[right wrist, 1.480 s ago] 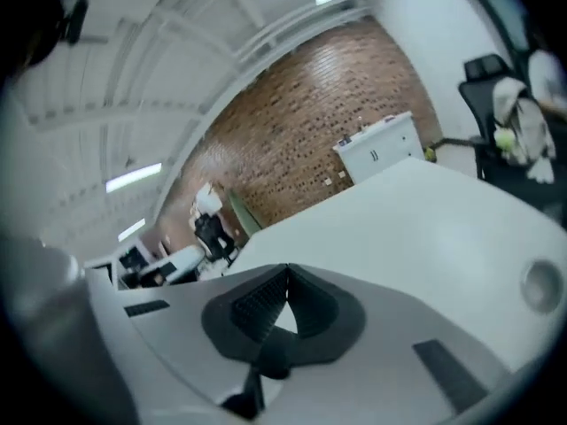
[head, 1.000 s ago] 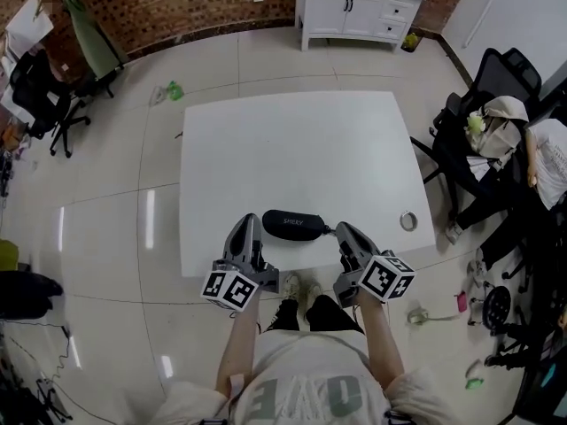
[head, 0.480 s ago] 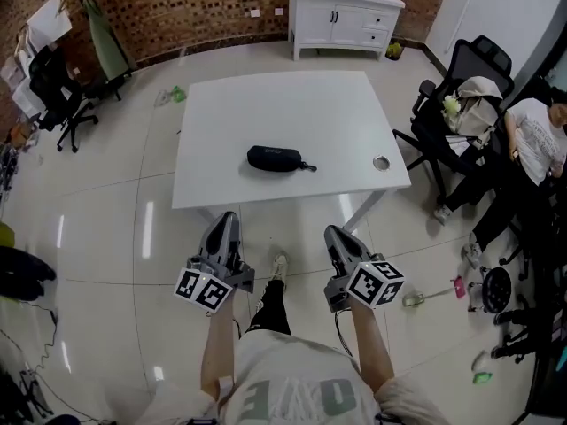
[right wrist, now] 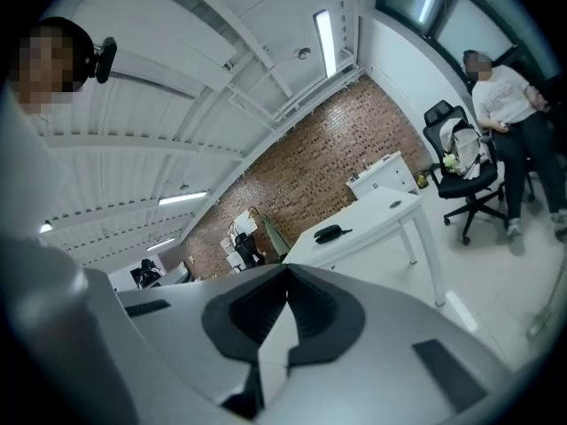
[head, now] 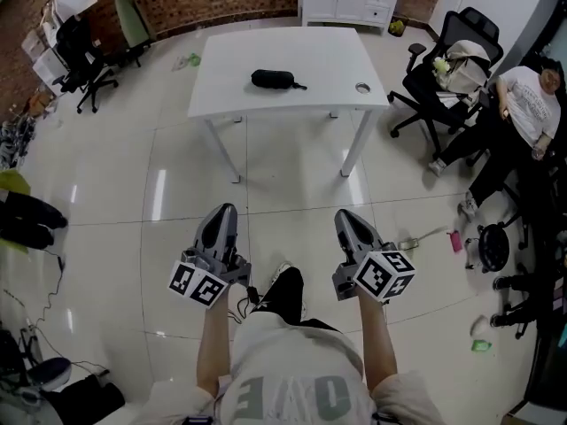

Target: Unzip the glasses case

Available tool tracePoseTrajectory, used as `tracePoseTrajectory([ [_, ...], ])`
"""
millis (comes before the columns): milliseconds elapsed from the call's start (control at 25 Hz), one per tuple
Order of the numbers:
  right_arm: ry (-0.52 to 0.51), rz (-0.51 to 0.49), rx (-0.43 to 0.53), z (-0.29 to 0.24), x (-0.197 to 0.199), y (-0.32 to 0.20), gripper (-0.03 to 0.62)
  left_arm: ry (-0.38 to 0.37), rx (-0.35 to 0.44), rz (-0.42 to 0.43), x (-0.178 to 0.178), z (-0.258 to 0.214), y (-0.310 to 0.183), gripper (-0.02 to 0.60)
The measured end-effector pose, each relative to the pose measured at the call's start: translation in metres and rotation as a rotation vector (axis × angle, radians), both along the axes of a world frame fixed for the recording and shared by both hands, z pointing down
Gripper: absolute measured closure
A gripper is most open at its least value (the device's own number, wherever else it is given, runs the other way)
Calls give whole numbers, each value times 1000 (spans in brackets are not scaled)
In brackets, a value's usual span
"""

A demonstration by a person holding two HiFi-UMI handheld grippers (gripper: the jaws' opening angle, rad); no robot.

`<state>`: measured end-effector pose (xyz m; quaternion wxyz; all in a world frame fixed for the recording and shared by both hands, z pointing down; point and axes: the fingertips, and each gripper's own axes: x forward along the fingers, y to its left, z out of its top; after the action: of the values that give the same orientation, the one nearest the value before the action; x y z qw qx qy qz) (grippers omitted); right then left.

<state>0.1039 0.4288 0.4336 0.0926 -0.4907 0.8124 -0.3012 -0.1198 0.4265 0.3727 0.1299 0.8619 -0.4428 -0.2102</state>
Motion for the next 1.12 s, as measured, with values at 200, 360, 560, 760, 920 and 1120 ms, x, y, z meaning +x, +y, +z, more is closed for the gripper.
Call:
tracePoseTrajectory([
  [200,-51,8,-22,7,1,61,594,-5,-9,-25,-2,-3,63,578],
  [360,-17,26,-20,11,4,105,594,-59,2,-31,8,0,100,578],
  [560,53,61,18,3,10,177,594,-136,13,-48,31,1,161,578],
  [760,126,84,40,-11,1,247,594,-135,0,-69,37,-2,224,578],
  [920,170,59,66,-23,-5,291,594,-166,-35,-100,46,0,273,578],
  [1120,205,30,109,-40,-6,327,594,-168,-44,-134,48,-2,310,578],
])
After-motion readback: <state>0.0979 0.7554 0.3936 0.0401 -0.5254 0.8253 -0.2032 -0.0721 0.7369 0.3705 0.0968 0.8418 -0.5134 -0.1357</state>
